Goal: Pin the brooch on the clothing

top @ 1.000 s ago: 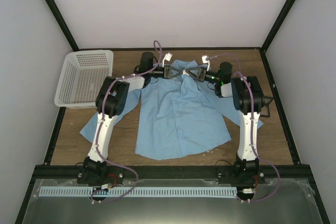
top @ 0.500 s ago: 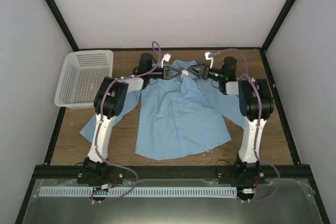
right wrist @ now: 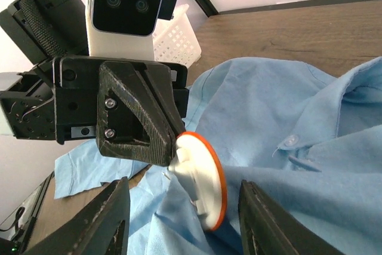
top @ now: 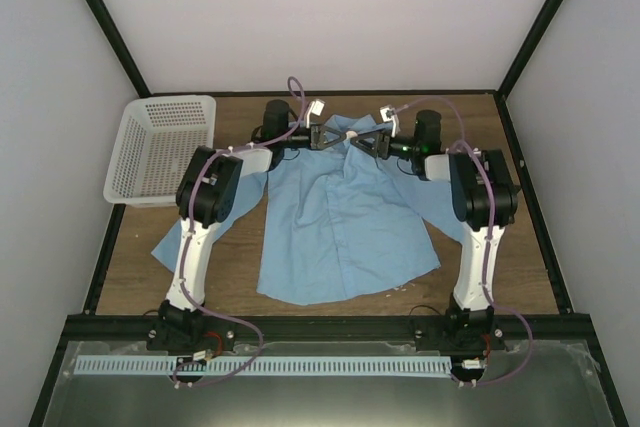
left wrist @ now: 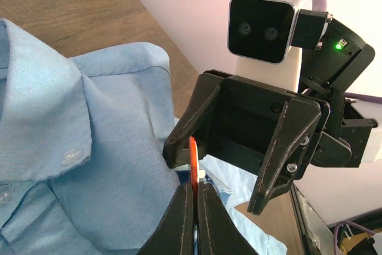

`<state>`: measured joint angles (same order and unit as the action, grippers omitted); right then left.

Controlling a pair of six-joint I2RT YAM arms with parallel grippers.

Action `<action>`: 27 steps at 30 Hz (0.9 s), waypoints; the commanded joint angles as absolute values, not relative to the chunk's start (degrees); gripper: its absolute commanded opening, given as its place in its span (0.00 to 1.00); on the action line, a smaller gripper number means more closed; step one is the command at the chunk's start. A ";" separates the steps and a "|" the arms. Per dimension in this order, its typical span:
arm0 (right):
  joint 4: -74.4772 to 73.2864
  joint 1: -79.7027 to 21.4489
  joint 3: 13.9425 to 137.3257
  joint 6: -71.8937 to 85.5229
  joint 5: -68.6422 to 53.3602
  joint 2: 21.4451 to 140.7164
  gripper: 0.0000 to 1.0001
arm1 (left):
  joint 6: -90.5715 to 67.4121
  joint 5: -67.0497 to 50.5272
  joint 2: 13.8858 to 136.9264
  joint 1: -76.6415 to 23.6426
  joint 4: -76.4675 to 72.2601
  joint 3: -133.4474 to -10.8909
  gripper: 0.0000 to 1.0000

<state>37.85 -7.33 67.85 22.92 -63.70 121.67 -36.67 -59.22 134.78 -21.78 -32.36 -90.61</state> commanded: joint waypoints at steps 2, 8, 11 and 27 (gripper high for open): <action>35.06 -8.94 71.20 20.16 -63.54 123.29 0.44 | -37.30 -60.20 132.36 -21.88 -35.92 -89.93 0.00; 34.81 -9.13 71.48 20.46 -62.41 123.87 0.40 | -37.37 -60.45 132.19 -21.97 -36.10 -89.72 0.00; 35.06 -8.99 70.84 20.38 -62.26 123.60 0.39 | -37.01 -60.50 132.26 -21.97 -35.74 -89.73 0.00; 36.62 -7.99 69.76 21.25 -64.47 124.16 0.29 | -37.00 -60.12 132.43 -21.80 -35.56 -89.92 0.00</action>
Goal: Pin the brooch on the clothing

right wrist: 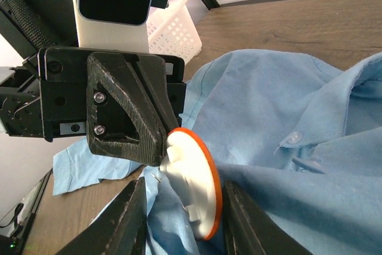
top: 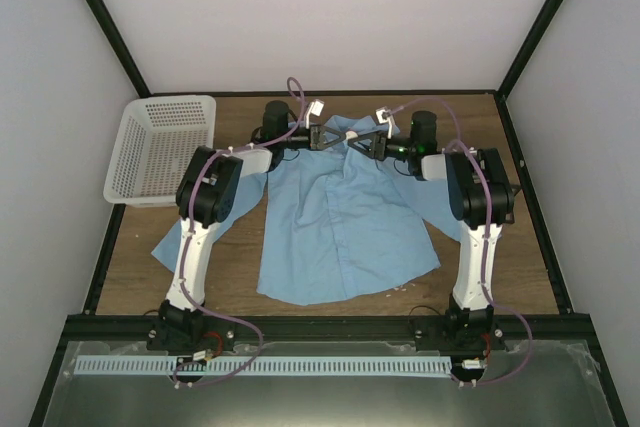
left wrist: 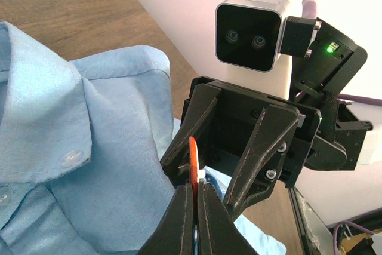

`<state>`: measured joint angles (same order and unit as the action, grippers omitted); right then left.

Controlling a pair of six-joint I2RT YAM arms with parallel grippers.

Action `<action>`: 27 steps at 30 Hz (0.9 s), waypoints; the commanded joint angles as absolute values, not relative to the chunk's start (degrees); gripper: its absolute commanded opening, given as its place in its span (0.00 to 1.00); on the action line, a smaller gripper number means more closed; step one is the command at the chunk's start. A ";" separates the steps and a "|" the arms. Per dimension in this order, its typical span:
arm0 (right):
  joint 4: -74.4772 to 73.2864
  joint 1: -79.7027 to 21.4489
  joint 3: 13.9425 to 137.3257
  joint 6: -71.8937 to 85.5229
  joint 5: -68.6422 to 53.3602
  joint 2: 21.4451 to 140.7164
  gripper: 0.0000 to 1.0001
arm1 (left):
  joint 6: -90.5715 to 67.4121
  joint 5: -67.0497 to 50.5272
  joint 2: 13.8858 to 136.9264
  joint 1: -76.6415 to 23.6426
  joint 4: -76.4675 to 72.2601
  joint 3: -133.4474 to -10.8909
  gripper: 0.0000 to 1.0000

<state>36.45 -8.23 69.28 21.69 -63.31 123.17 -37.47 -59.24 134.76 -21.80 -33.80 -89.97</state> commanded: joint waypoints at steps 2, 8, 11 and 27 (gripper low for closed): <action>36.40 -7.91 69.91 21.25 -64.34 124.40 0.29 | -37.05 -60.20 132.37 -21.80 -35.68 -89.88 0.00; 35.77 -8.17 71.22 21.89 -64.62 125.58 0.21 | -37.24 -60.34 132.02 -21.88 -36.03 -89.70 0.00; 36.07 -8.17 71.28 22.29 -64.47 125.77 0.16 | -36.98 -60.55 131.76 -21.97 -36.24 -89.58 0.00; 35.94 -7.69 73.90 31.76 -65.41 127.23 0.11 | -28.99 -61.92 128.76 -23.92 -38.28 -84.76 0.00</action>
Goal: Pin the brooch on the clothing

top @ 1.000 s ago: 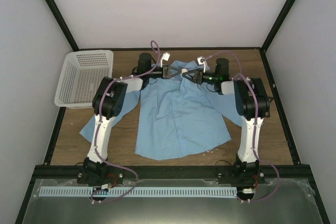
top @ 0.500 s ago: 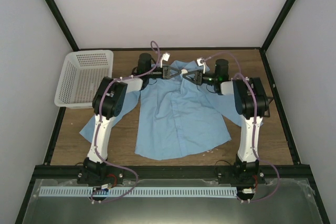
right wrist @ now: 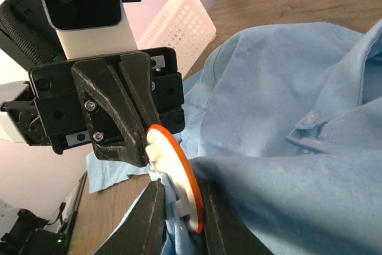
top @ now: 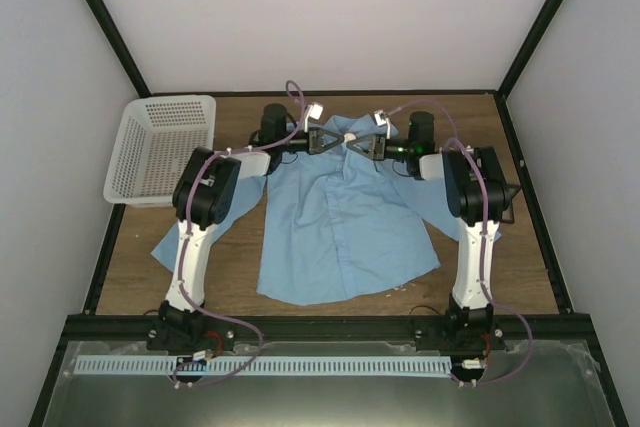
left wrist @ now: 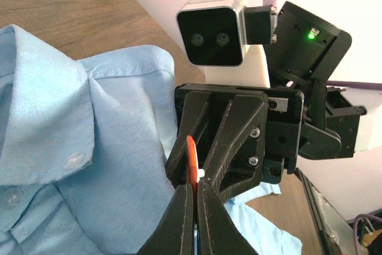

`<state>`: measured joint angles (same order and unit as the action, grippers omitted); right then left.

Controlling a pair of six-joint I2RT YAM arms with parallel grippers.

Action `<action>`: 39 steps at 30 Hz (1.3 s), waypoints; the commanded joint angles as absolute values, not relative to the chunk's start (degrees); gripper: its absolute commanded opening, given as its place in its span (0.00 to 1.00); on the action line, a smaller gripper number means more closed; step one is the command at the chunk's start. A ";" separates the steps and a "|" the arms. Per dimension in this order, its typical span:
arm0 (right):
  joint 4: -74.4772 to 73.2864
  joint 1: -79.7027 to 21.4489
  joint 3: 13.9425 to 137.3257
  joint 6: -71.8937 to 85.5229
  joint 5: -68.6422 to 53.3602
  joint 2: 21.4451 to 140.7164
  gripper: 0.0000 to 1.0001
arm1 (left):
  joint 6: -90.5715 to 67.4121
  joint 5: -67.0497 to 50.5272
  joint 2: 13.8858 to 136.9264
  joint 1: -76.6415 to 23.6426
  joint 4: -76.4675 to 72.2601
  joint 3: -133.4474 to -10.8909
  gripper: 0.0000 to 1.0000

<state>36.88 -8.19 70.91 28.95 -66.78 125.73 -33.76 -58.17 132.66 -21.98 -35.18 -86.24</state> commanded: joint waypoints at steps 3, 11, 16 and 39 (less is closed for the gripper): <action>33.80 -7.63 75.03 32.35 -65.29 127.44 0.10 | -25.13 -61.89 127.67 -24.61 -36.43 -84.01 0.00; 33.64 -6.86 76.22 37.91 -65.02 128.00 0.09 | -20.33 -61.69 126.08 -25.64 -34.45 -82.52 0.00; 35.41 -6.53 75.80 42.42 -62.98 127.97 0.10 | -18.75 -61.34 125.75 -26.43 -32.98 -82.49 0.00; 60.14 -6.07 65.03 65.15 -54.22 126.29 0.12 | -21.31 -58.54 124.97 -26.76 -38.87 -77.91 0.00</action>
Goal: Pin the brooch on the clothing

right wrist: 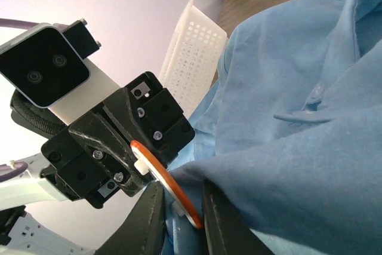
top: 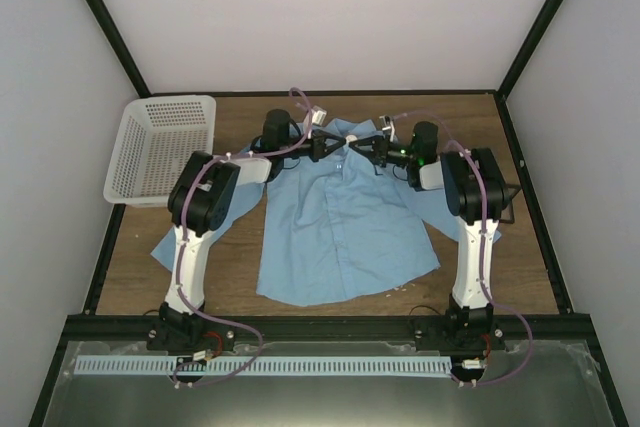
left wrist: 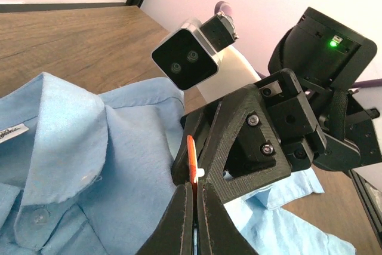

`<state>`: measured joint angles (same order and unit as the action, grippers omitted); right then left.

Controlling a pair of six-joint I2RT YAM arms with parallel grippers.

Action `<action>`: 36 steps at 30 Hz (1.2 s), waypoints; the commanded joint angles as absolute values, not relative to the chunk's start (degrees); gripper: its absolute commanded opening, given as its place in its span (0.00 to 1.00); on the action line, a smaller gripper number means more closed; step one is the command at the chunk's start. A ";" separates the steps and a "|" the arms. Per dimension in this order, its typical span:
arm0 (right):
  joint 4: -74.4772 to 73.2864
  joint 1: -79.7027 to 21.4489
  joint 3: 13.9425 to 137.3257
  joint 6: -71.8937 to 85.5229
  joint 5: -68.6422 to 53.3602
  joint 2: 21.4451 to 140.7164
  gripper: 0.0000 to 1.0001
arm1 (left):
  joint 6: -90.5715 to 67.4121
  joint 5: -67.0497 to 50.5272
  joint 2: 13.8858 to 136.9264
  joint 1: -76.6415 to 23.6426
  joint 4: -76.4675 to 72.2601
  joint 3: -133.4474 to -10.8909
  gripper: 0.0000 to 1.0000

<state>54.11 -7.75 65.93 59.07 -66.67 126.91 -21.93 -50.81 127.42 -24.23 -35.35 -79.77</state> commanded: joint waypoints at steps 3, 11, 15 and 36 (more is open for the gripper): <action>64.35 -6.10 63.45 66.24 -54.46 126.12 0.12 | -23.24 -57.32 125.35 -26.51 -40.95 -77.41 0.00; 71.65 -6.02 59.76 67.59 -54.84 125.47 0.17 | -23.85 -56.28 126.09 -25.93 -41.28 -77.60 0.00; 72.48 -5.89 58.13 67.18 -54.49 124.37 0.19 | -23.95 -56.08 126.26 -25.63 -41.93 -77.20 0.00; 15.13 -4.66 61.24 24.13 -42.23 104.38 0.77 | -20.23 -54.60 124.67 -24.87 -35.77 -76.25 0.22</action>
